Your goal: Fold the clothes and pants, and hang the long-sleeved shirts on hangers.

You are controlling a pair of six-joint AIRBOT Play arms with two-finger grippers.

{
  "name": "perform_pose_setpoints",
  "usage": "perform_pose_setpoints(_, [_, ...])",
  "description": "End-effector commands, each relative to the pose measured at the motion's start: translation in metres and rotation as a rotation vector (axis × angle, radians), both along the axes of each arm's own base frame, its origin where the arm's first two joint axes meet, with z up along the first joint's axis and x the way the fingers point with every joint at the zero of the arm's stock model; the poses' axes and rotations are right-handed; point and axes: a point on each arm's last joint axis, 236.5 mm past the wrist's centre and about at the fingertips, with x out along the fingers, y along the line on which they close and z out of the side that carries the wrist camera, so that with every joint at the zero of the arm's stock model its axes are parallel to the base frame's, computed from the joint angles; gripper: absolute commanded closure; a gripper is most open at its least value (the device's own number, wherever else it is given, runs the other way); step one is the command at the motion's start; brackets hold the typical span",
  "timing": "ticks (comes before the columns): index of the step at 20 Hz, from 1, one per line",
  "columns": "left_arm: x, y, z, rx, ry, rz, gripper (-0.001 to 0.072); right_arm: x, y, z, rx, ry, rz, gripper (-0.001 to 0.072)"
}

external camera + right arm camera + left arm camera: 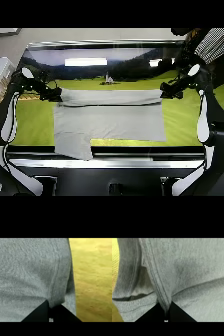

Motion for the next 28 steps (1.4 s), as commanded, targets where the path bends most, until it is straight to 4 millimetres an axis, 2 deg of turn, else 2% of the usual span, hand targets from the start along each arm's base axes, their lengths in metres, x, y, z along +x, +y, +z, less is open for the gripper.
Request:
perform_pose_setpoints(1, [-0.014,0.000,-0.007,-0.006,0.068,-0.016,0.0689,-0.010,0.007,-0.019,-0.006,0.068,0.019,0.0680])
perform_pose_setpoints(6, [-0.011,0.001,-0.014,-0.005,0.065,-0.010,0.0686,-0.029,0.011,-0.035,-0.047,0.162,0.066,0.0663])
perform_pose_setpoints(7, [-0.010,0.001,-0.014,-0.005,0.063,-0.009,0.0652,-0.035,0.007,-0.035,-0.063,0.190,0.066,0.0578])
perform_pose_setpoints(8, [-0.010,0.001,-0.013,-0.005,0.062,-0.009,0.0553,-0.042,0.001,-0.035,-0.087,0.223,0.056,0.0492])
perform_pose_setpoints(9, [-0.010,0.003,-0.009,-0.004,0.056,-0.007,0.0410,-0.053,-0.007,-0.033,-0.119,0.265,0.065,0.0410])
perform_pose_setpoints(10, [-0.009,0.006,-0.002,-0.003,0.040,0.001,0.0340,-0.066,-0.020,-0.028,-0.174,0.309,0.078,0.0343])
perform_pose_setpoints(11, [-0.008,0.012,0.008,0.001,0.015,0.005,0.0320,-0.074,-0.035,-0.020,-0.237,0.330,0.098,0.0331])
perform_pose_setpoints(13, [-0.006,0.026,0.039,0.012,-0.054,0.011,0.0320,-0.072,-0.051,0.009,-0.258,0.266,0.074,0.0332])
perform_pose_setpoints(15, [-0.018,0.042,0.067,0.016,-0.097,0.049,0.0320,-0.072,-0.071,0.038,-0.248,0.193,0.025,0.0332])
perform_pose_setpoints(16, [-0.033,0.050,0.075,0.009,-0.096,0.074,0.0319,-0.076,-0.078,0.051,-0.203,0.156,0.001,0.0333])
perform_pose_setpoints(18, [-0.078,0.061,0.070,-0.017,-0.056,0.135,0.0317,-0.096,-0.083,0.063,-0.087,0.110,-0.043,0.0333])
perform_pose_setpoints(20, [-0.137,0.065,0.053,-0.036,-0.007,0.216,0.0316,-0.123,-0.078,0.068,0.018,0.078,-0.095,0.0333])
perform_pose_setpoints(22, [-0.187,0.055,0.035,-0.067,0.015,0.293,0.0316,-0.147,-0.071,0.068,0.064,0.050,-0.137,0.0333])
perform_pose_setpoints(24, [-0.221,0.036,0.020,-0.113,-0.008,0.331,0.0317,-0.167,-0.064,0.067,0.058,0.035,-0.157,0.0334])
perform_pose_setpoints(28, [-0.263,0.016,-0.012,-0.115,-0.010,0.372,0.0317,-0.189,-0.046,0.075,0.080,0.011,-0.163,0.0335])
